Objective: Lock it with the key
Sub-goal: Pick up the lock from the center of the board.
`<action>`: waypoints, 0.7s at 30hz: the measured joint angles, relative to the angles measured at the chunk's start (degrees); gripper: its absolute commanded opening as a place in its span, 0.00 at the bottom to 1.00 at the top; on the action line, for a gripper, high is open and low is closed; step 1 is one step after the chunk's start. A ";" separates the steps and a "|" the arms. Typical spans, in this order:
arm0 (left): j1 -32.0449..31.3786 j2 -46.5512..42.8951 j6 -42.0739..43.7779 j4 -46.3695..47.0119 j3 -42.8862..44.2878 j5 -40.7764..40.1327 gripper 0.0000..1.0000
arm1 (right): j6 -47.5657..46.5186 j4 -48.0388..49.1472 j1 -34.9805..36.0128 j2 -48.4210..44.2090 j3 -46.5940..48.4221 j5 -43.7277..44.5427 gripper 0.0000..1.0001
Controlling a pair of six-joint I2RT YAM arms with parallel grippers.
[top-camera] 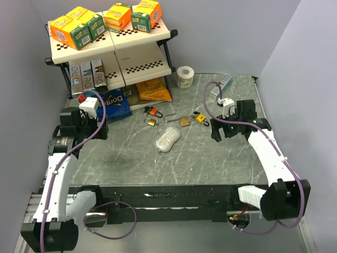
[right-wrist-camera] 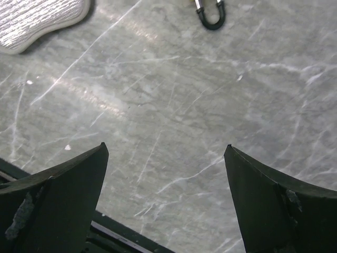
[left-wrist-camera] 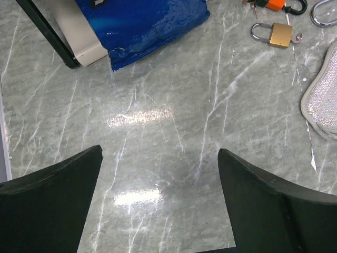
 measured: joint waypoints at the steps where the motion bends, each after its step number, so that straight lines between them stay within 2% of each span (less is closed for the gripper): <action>1: 0.00 0.00 0.00 0.09 0.00 0.00 0.96 | -0.31 -0.09 0.00 1.20 1.05 0.42 1.00; 10: 0.00 -0.02 -0.66 0.61 0.70 1.75 0.96 | -3.39 -0.52 0.31 15.37 13.14 1.66 1.00; 21: 0.00 1.31 -2.16 0.98 2.23 6.16 0.96 | -9.29 -5.66 1.49 37.55 32.37 -3.65 1.00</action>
